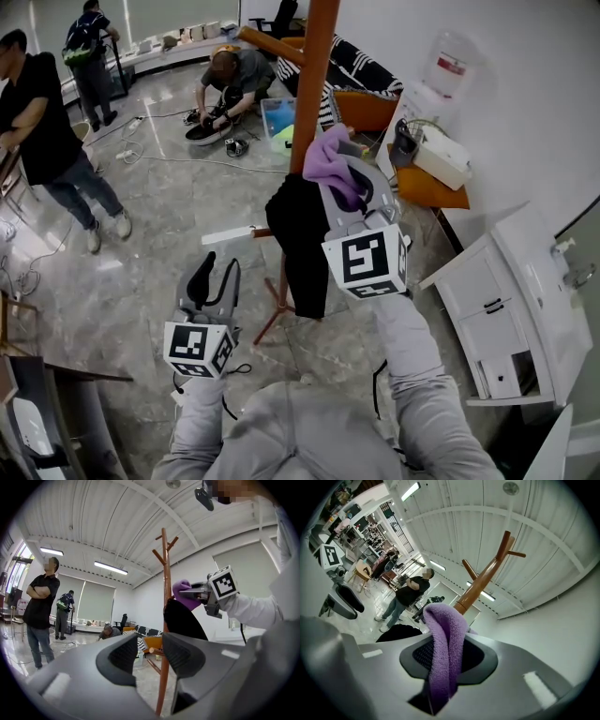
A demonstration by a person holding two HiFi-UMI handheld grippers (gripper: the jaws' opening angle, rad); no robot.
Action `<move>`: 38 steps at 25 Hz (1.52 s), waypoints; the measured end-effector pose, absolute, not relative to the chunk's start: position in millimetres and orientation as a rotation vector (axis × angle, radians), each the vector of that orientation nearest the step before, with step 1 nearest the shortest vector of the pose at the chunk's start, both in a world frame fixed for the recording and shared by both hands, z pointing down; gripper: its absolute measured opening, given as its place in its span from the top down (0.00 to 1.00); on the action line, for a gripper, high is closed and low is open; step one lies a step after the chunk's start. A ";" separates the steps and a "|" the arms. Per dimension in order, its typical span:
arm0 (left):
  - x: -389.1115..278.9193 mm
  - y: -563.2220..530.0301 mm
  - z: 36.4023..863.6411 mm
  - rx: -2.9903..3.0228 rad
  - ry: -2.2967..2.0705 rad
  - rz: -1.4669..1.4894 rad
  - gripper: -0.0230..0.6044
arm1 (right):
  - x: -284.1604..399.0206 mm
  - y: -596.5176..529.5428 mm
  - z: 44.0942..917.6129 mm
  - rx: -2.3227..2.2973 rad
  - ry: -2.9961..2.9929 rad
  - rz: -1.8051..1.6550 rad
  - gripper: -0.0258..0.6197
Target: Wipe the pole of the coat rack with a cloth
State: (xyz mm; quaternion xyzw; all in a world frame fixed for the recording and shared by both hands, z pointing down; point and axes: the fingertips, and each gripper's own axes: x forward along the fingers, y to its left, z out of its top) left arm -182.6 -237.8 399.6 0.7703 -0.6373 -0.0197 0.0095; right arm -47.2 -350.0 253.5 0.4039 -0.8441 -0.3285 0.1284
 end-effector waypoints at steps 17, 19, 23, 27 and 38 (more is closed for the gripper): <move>-181.2 -241.2 399.3 2.415 -1.986 -0.049 0.69 | -21.5 -347.7 212.6 1.040 -1.819 -1.667 0.83; -181.8 -240.4 399.6 2.412 -1.987 -0.049 0.69 | -32.7 -349.0 226.4 0.872 -1.709 -1.733 0.84; -188.9 -237.8 399.1 2.393 -2.007 -0.048 0.69 | -47.6 -355.3 249.1 0.666 -1.587 -1.759 0.84; -193.5 -236.5 401.9 2.380 -2.018 -0.047 0.69 | -54.5 -362.4 262.1 0.590 -1.556 -1.724 0.83; -186.2 -241.2 403.3 2.391 -2.003 -0.042 0.69 | -46.8 -373.0 278.9 0.535 -1.449 -1.696 0.83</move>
